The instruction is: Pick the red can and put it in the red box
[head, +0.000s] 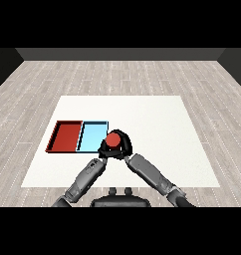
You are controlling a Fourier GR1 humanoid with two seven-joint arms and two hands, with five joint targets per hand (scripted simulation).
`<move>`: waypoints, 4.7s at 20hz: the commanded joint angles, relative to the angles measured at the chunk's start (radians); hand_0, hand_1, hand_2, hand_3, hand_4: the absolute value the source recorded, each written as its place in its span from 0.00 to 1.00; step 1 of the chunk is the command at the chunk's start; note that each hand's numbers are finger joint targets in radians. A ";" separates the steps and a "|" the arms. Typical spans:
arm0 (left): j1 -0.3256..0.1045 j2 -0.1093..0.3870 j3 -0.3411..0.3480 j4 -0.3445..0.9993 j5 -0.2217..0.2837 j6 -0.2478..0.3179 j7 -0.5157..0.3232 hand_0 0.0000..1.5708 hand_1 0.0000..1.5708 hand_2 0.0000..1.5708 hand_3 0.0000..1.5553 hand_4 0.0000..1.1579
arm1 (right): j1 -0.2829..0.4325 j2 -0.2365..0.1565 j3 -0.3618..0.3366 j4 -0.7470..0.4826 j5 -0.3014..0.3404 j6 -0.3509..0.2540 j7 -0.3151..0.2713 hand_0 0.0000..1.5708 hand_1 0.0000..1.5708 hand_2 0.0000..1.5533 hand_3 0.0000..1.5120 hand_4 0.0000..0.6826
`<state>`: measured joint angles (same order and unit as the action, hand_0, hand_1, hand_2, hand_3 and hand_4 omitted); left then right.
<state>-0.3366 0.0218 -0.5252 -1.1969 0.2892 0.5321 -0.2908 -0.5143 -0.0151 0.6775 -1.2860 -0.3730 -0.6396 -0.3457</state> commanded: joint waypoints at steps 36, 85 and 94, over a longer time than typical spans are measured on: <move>0.014 0.041 0.120 -0.039 -0.091 0.088 0.025 1.00 1.00 1.00 0.95 0.98 | 0.179 -0.168 -0.299 -0.354 0.056 0.176 0.078 0.00 0.00 0.00 0.00 0.00; -0.391 0.432 0.488 1.175 -0.239 -0.150 0.227 0.00 0.00 0.00 0.00 0.00 | 0.363 -0.236 -0.556 -0.066 0.025 0.321 -0.073 0.00 0.00 0.00 0.00 0.00; -0.379 0.465 0.603 1.013 -0.135 -0.171 -0.061 0.00 0.00 0.00 0.00 0.00 | 0.373 -0.228 -0.571 -0.105 0.001 0.362 -0.091 0.00 0.00 0.00 0.00 0.00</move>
<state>-0.7305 0.4730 0.0240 -0.1130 0.1055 0.3838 -0.2094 -0.1391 -0.2492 0.1088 -1.3891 -0.3649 -0.2981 -0.4217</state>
